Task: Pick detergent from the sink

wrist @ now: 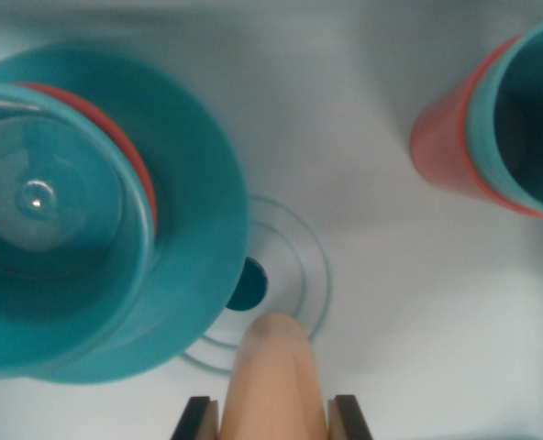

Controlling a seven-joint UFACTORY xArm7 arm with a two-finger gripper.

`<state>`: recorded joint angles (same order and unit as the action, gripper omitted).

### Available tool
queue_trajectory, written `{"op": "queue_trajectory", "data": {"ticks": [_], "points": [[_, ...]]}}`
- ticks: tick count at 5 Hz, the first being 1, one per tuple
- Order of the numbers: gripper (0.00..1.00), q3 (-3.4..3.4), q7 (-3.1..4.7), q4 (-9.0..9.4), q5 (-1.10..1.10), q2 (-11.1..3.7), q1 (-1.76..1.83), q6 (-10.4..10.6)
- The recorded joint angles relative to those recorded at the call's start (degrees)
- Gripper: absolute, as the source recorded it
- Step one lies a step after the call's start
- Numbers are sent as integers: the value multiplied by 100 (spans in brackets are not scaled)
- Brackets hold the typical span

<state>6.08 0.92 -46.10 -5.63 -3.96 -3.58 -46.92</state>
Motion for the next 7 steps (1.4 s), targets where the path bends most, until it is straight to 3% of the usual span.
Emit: {"op": "queue_trajectory", "data": {"ticks": [4, 7], "points": [[100, 0, 0, -4, 0, 2, 0, -6], [100, -2, 8, -100, 1, 48, 2, -148]]}}
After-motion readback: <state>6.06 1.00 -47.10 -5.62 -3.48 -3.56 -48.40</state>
